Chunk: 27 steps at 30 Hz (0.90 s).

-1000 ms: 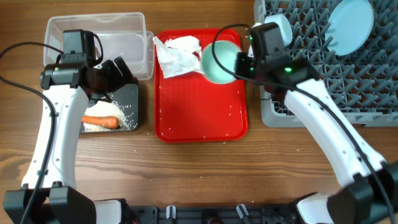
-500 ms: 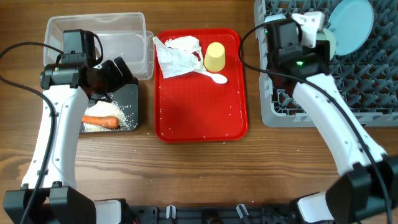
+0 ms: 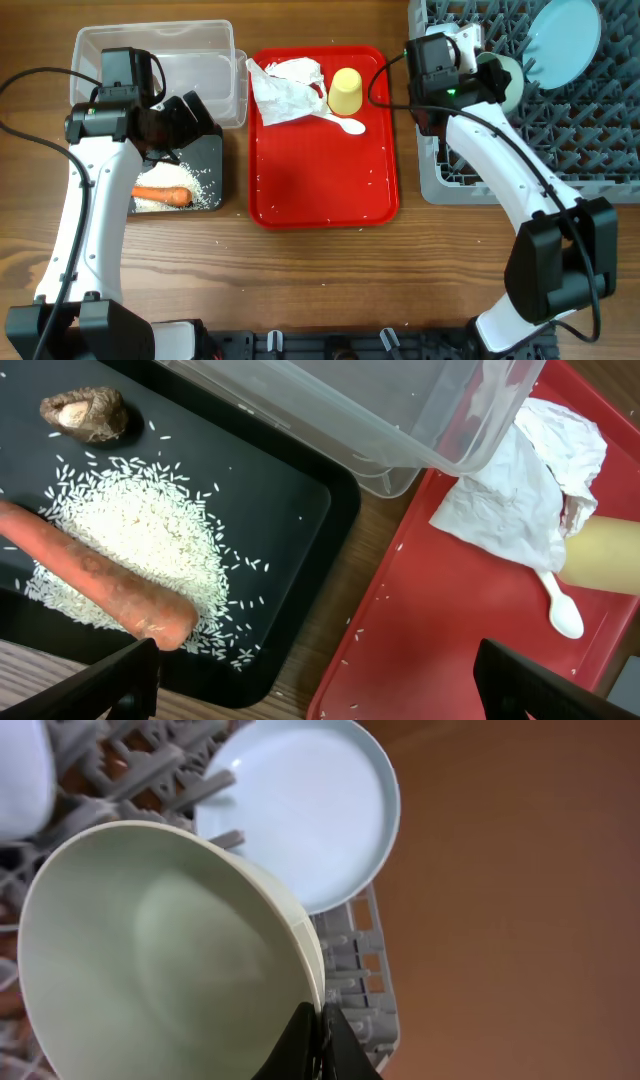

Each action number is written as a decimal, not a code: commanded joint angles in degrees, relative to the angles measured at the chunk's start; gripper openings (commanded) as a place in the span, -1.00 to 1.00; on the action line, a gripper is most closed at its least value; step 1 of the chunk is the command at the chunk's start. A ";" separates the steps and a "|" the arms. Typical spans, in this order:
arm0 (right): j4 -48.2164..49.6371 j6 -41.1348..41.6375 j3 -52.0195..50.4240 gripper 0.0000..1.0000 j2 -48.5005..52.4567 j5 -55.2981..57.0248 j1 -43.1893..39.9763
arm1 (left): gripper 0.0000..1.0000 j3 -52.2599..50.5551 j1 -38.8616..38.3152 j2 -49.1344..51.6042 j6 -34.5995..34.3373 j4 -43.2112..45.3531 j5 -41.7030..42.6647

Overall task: Sort waste into correct bins and load items into the dishwasher rack
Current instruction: 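Carry the green bowl into the rack and release it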

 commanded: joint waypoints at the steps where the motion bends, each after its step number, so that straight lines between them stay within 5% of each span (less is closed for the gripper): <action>1: 0.94 -0.39 0.55 -0.91 1.81 -0.81 2.45 | 1.00 0.76 -0.11 -0.42 0.72 0.13 -0.79; 10: 11.04 -10.80 0.50 -0.91 4.00 9.97 2.60 | 1.00 0.76 -0.11 -0.42 0.72 0.13 -0.79; 27: 1.81 -3.32 -3.34 -0.91 4.00 -1.92 3.78 | 1.00 0.76 -0.09 -0.42 0.72 0.13 -0.79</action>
